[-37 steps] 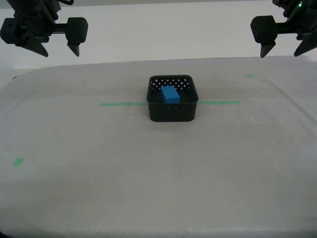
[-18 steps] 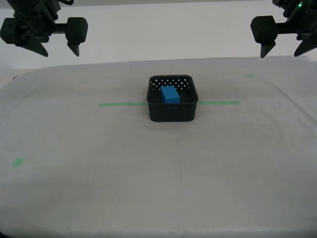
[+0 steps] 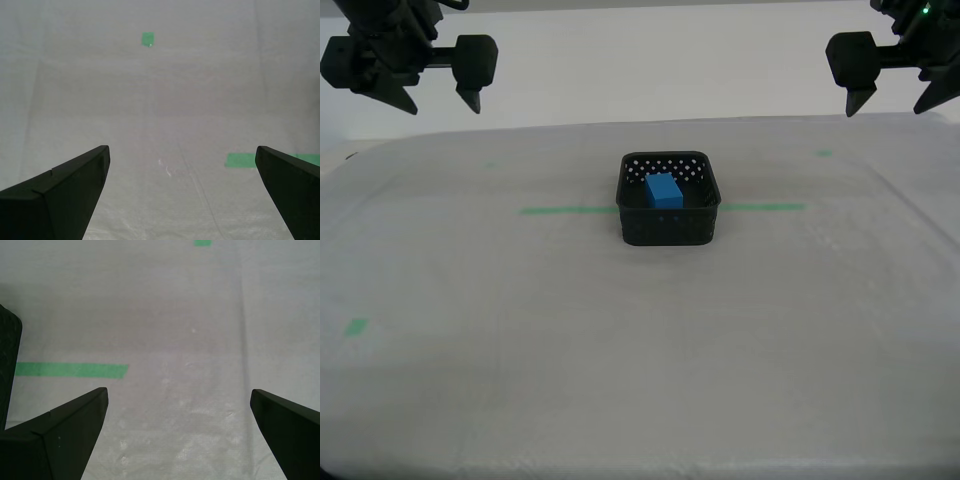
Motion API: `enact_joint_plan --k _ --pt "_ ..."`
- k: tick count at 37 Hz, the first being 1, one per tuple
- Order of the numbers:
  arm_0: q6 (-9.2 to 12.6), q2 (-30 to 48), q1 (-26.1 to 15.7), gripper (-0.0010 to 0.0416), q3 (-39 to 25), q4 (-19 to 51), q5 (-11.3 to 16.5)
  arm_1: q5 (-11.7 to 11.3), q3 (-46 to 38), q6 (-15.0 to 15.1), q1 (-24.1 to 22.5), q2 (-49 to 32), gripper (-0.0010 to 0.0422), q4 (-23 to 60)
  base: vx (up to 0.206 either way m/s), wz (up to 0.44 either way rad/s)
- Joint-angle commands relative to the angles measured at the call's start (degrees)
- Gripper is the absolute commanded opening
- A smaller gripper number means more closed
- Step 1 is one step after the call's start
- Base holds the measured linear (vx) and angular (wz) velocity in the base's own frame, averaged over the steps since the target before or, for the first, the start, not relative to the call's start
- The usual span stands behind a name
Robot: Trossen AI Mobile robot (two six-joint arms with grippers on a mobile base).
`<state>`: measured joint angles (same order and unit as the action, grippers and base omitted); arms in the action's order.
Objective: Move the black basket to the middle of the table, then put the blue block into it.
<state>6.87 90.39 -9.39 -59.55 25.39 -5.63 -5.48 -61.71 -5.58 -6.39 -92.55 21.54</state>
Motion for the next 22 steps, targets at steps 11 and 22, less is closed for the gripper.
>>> enact_joint_plan --k 11,22 --pt "0.0 0.0 0.0 0.0399 0.0 -0.1 -0.1 0.1 0.0 0.0 0.0 0.0 0.0400 -0.1 0.000 0.000" --pt "0.0 0.0 0.0 0.0398 0.0 -0.1 -0.1 0.1 0.0 0.0 0.0 0.0 0.0400 -0.1 0.000 0.000"
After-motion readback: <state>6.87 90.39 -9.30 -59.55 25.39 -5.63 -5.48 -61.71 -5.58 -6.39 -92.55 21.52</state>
